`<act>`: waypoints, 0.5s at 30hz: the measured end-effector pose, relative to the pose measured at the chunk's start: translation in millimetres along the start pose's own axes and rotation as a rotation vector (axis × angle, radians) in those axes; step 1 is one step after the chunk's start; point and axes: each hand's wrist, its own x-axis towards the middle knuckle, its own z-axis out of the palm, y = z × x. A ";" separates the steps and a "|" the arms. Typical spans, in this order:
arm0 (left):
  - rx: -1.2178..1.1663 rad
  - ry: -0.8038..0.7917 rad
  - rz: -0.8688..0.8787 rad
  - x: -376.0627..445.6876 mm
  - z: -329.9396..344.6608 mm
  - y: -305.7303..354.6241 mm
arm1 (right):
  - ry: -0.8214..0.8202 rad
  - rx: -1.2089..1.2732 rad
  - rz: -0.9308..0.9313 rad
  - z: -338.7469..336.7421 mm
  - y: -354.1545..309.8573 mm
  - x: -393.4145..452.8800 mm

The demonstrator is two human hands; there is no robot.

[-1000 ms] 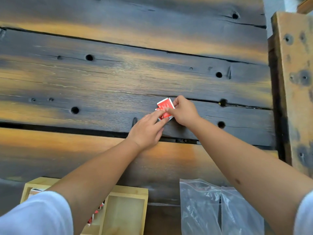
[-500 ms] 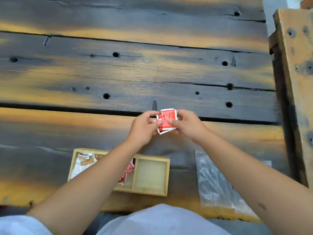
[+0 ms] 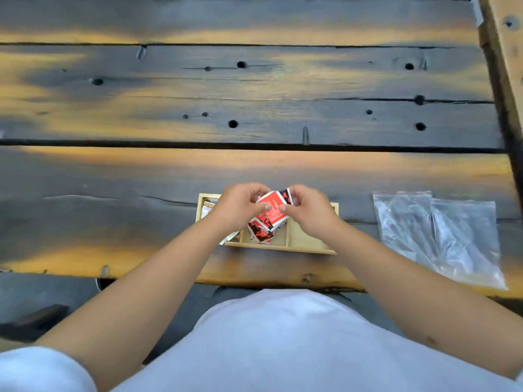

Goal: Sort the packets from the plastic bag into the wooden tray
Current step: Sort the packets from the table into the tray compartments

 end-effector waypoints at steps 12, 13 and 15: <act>0.676 0.015 0.261 -9.7 27.5 -58.0 | 0.048 -0.488 0.037 68.9 13.0 -34.2; 0.745 0.025 0.274 -10.0 27.3 -60.1 | 0.045 -0.513 0.043 71.2 11.9 -35.0; 0.829 0.007 0.289 -10.4 25.9 -62.9 | 0.031 -0.564 0.056 76.0 8.7 -36.7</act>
